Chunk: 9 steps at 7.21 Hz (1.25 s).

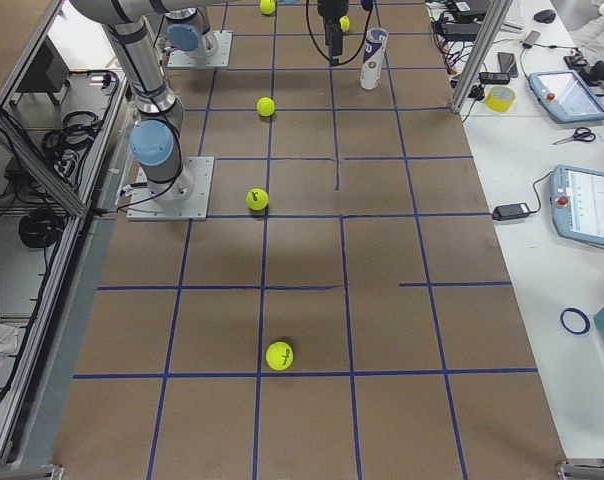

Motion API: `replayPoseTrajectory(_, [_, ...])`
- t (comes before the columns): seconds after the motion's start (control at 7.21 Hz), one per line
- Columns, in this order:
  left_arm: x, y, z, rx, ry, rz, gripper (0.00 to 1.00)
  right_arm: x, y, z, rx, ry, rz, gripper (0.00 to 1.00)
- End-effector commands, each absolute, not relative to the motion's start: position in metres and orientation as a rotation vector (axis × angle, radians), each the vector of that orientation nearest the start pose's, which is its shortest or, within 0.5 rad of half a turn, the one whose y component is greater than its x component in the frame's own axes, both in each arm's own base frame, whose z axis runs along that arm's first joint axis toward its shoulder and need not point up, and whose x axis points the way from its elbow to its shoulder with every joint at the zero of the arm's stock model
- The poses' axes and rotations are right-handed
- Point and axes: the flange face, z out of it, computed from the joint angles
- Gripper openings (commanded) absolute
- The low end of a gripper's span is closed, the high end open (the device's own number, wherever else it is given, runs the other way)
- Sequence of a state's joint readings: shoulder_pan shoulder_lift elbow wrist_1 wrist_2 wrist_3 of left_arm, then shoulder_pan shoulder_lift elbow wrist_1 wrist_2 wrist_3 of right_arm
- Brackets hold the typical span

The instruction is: Lift up tennis ball bucket

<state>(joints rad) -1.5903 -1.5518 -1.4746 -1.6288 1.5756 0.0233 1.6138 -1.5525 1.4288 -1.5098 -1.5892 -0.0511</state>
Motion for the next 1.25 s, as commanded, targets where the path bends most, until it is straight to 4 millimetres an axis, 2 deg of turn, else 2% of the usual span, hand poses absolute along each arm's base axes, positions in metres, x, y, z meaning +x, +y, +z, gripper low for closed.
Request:
replayPoseTrajectory(0.0, [-0.1428, -0.4816, 0.5386, 0.067, 3.138, -0.089, 1.0, 0.1528, -0.4967, 0.5429, -0.149, 3.157, -0.099, 1.0])
replayPoseTrajectory(1.11, [-0.1391, -0.4801, 0.5385, 0.049, 3.161, -0.09, 1.0, 0.153, -0.4973, 0.5416, -0.149, 3.155, -0.097, 1.0])
